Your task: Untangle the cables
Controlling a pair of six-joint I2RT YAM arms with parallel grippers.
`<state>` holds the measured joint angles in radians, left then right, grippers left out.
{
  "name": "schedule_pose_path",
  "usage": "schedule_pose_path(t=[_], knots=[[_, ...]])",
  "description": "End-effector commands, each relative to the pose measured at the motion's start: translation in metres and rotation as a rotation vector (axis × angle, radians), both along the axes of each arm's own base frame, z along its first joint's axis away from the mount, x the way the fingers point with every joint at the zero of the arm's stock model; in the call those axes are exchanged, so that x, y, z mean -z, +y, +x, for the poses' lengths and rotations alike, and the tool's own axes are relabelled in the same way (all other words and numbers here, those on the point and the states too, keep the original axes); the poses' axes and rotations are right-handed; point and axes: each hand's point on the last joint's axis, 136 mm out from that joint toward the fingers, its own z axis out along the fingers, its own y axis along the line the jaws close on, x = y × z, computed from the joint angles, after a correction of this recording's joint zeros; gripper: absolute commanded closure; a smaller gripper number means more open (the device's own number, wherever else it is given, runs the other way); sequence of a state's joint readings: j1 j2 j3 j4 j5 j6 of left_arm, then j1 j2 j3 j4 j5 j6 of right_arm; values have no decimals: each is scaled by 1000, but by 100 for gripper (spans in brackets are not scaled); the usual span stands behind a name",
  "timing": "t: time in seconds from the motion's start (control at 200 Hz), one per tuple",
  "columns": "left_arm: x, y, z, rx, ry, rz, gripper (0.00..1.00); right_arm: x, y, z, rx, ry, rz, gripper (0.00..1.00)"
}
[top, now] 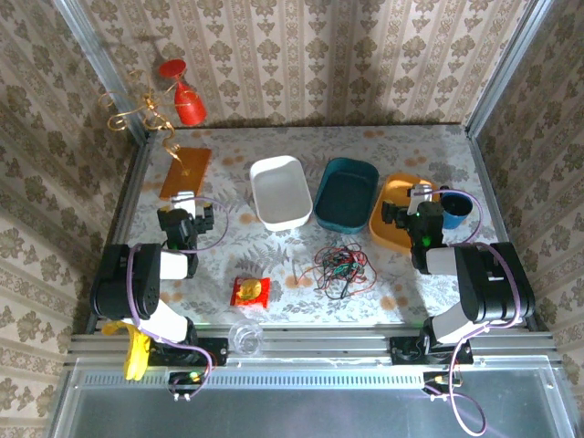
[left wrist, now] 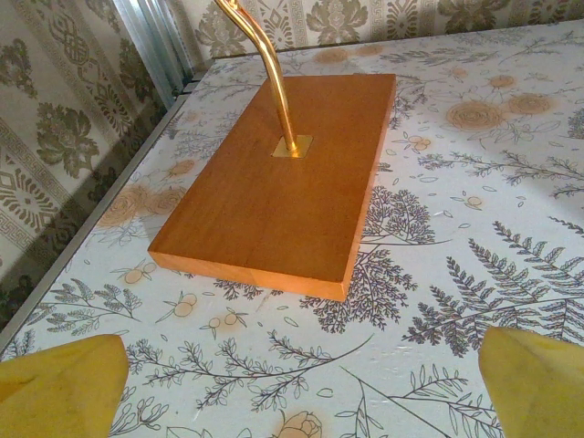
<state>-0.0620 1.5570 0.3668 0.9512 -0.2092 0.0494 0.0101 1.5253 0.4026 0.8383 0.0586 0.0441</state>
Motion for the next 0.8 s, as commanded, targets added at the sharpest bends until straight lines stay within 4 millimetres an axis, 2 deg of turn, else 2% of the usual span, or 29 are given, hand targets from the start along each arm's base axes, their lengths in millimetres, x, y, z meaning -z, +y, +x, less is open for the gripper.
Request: schedule_pose_path(t=[0.0,0.795], knots=[[-5,2,3,-7,-22,5,0,-3,1,3,-4,-8,-11,0],[-5,2,3,-5,-21,1,0,-4,0,3,-18,-13,14,0]])
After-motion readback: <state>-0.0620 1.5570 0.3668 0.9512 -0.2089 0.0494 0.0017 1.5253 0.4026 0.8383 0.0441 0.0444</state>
